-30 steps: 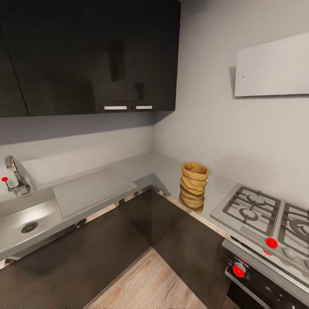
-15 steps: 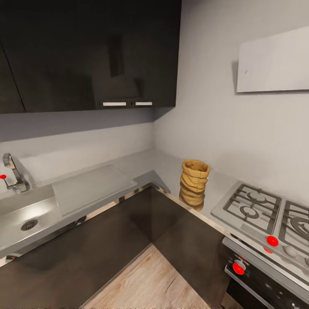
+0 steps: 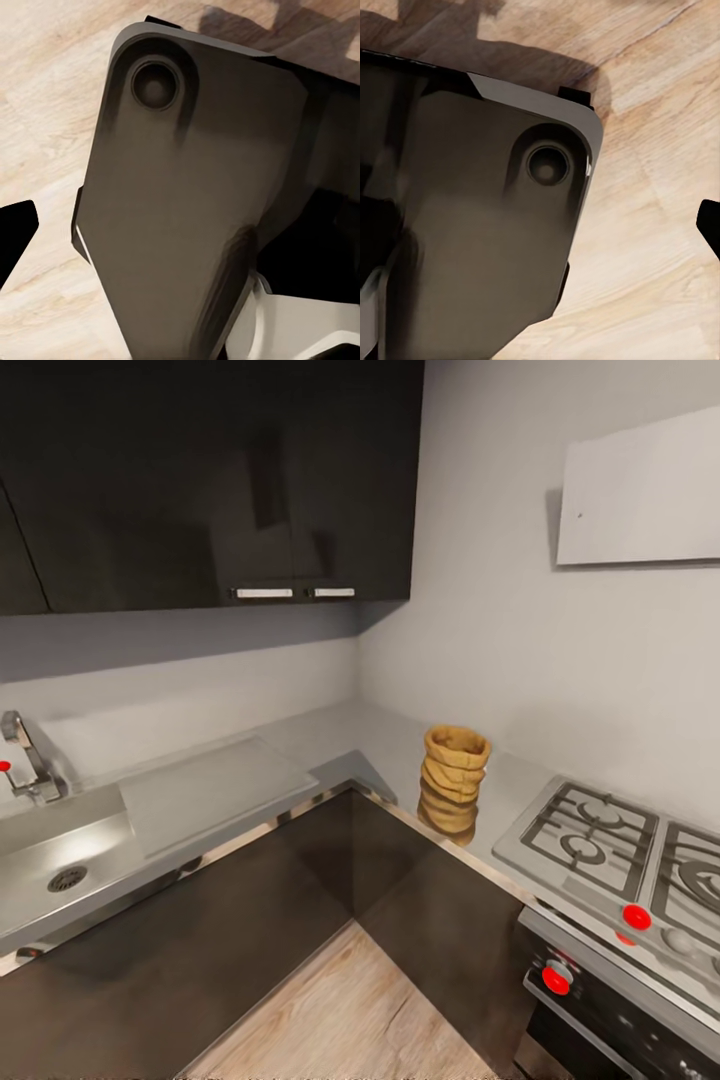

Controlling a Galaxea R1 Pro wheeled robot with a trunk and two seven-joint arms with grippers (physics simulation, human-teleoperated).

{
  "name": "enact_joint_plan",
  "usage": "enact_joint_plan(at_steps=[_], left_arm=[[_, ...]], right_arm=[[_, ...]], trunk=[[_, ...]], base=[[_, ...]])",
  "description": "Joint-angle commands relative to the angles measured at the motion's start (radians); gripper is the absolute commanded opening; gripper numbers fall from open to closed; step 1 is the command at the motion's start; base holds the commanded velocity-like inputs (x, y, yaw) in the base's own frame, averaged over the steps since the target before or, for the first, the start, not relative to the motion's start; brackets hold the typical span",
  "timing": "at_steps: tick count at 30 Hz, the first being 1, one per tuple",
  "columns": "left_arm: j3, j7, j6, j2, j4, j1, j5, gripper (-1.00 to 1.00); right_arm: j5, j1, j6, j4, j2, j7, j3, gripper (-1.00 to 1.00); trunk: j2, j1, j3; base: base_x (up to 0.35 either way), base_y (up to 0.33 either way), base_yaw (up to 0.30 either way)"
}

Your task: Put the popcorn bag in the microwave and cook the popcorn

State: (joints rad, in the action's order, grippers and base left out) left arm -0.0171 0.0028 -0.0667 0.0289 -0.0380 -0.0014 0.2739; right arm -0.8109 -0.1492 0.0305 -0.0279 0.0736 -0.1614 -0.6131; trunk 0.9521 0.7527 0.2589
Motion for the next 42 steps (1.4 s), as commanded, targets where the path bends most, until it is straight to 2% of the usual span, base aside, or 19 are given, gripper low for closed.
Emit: enact_joint_plan(at_steps=[1,42], left_arm=[[-0.001,0.000,-0.002,0.000,0.000,0.000,0.004,1.00],[-0.001,0.000,-0.002,0.000,0.000,0.000,0.004,1.00]], right_arm=[[-0.007,-0.001,0.003,-0.003,0.001,-0.001,-0.009,1.00],[-0.007,-0.001,-0.002,-0.003,0.002,-0.001,-0.009,1.00]], trunk=[[0.001,0.000,0.003],[0.001,0.000,0.068]], base=[[0.000,0.000,0.000],[0.000,0.000,-0.008]])
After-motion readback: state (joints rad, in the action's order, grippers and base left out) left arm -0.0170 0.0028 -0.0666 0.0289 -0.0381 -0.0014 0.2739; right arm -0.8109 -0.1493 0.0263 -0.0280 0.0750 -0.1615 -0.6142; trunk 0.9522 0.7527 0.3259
